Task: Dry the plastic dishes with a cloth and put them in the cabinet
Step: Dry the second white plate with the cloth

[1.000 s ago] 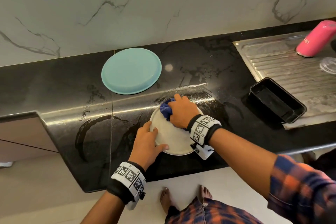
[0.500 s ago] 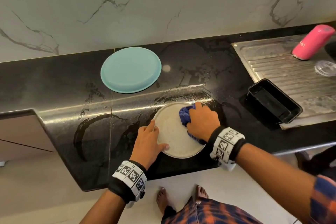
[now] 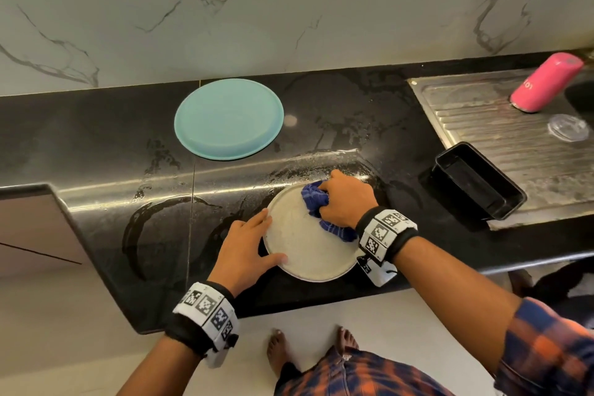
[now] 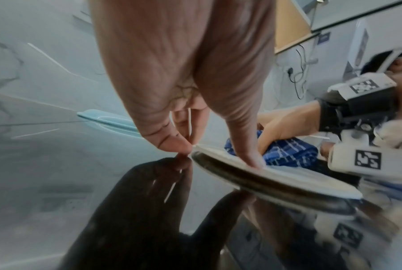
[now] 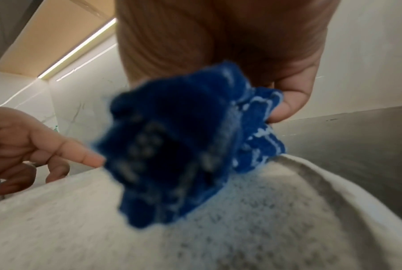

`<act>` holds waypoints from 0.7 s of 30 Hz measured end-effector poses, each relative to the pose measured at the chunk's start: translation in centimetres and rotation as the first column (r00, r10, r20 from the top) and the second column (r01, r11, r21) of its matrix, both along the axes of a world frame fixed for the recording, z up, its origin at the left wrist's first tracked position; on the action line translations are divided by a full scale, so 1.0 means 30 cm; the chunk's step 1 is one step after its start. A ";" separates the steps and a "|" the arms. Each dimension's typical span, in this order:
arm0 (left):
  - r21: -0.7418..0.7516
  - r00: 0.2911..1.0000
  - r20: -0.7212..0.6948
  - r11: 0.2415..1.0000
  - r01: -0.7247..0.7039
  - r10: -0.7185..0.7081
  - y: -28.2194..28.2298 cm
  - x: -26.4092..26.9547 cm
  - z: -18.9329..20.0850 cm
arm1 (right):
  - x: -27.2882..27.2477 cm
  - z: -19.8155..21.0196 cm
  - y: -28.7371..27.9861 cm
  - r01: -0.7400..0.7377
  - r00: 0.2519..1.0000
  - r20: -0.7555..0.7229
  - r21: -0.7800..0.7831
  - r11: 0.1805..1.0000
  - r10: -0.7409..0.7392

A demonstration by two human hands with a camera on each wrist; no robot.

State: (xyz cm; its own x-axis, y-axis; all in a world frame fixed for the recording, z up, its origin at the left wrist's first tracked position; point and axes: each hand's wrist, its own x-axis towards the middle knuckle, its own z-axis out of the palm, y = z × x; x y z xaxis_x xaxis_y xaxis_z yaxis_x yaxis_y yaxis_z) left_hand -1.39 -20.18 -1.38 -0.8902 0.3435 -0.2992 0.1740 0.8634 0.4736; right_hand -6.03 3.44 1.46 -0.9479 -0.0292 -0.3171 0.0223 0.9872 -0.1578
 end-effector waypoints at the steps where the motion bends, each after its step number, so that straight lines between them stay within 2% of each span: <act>1: 0.053 0.999 0.025 0.998 -0.022 0.021 -0.014 -0.002 -0.002 | -0.003 0.000 -0.003 0.000 1.000 0.002 0.001 1.000 0.000; 3: 0.124 0.997 0.070 0.991 -0.053 0.044 -0.034 -0.014 0.005 | -0.014 0.004 -0.006 0.009 1.000 0.012 -0.002 1.000 -0.009; 8: 0.071 0.997 0.078 0.997 -0.009 0.004 -0.025 -0.033 0.009 | -0.035 0.041 -0.055 0.029 1.000 0.000 -0.001 1.000 -0.029; 10: 0.035 0.998 0.061 0.999 -0.010 0.007 -0.016 -0.033 0.005 | -0.033 0.048 -0.109 -0.034 0.999 -0.007 -0.023 0.999 0.034; 14: -0.065 1.000 0.015 0.998 -0.003 0.004 0.002 -0.033 0.014 | 0.026 0.016 -0.232 -0.276 0.961 -0.006 -0.079 0.958 0.277; 16: -0.138 1.000 0.014 0.990 -0.009 0.011 0.001 -0.023 0.021 | 0.043 0.008 -0.231 -0.322 0.946 0.012 -0.086 0.943 0.324; 19: -0.208 1.000 -0.018 0.978 0.003 -0.007 0.009 -0.010 0.025 | 0.001 0.029 -0.173 -0.298 0.953 0.029 -0.065 0.952 0.301; 21: -0.250 1.000 -0.023 0.968 0.004 -0.010 0.027 -0.014 0.033 | -0.046 0.042 -0.138 -0.231 0.973 0.008 -0.049 0.972 0.232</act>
